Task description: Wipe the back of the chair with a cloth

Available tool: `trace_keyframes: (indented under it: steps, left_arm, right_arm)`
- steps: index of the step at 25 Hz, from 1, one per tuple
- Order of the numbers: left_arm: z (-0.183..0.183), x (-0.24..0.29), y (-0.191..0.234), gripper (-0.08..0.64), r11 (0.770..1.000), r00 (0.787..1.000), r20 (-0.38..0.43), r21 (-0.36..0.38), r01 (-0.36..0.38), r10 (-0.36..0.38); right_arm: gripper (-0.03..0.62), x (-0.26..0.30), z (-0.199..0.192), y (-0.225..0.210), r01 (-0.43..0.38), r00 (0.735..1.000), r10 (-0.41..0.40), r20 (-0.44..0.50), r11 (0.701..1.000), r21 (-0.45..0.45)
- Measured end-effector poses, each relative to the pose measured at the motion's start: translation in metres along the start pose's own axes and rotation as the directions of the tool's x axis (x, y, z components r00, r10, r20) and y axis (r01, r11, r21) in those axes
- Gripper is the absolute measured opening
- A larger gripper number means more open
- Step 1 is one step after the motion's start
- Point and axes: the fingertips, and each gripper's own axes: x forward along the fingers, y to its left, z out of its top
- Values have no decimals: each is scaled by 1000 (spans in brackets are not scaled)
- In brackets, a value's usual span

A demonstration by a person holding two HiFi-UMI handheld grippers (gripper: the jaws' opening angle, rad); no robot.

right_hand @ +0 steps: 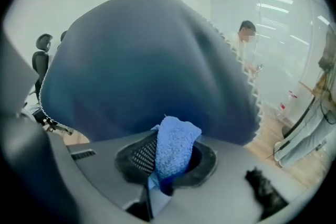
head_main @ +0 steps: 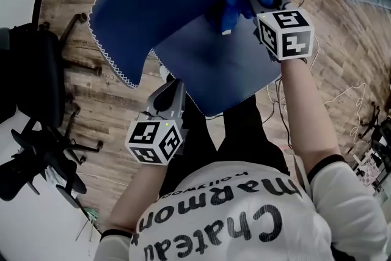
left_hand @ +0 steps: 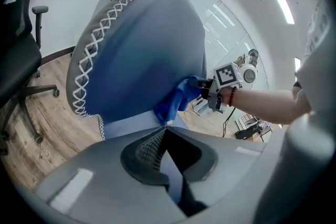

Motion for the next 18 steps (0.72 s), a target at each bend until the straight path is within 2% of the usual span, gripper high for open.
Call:
trace_keyframes:
  steps: [5, 8, 11, 13, 15, 18]
  left_arm:
    - [3, 5, -4, 8, 1000, 1000, -1, 14, 13, -13]
    - [4, 7, -4, 8, 1000, 1000, 1, 8, 11, -11]
    - [2, 9, -1, 8, 1000, 1000, -2, -8, 0, 0]
    - [-1, 10, -1, 8, 1000, 1000, -7, -6, -9, 9]
    - [-1, 7, -2, 8, 1000, 1000, 9, 22, -13, 13]
    - [0, -2, -3, 8, 999, 999, 34, 45, 9, -11]
  right_arm:
    - [55, -6, -10, -22, 83, 997, -83, 0, 993, 85]
    - [55, 1, -20, 3, 54, 998, -49, -37, 990, 131]
    - [55, 15, -30, 72, -99, 990, 108, -89, 990, 101]
    - [55, 21, -36, 124, -224, 966, 227, -125, 974, 42]
    - [55, 21, -40, 176, -350, 925, 345, -157, 937, -4]
    - [55, 13, -45, 248, -540, 830, 520, -201, 840, -58]
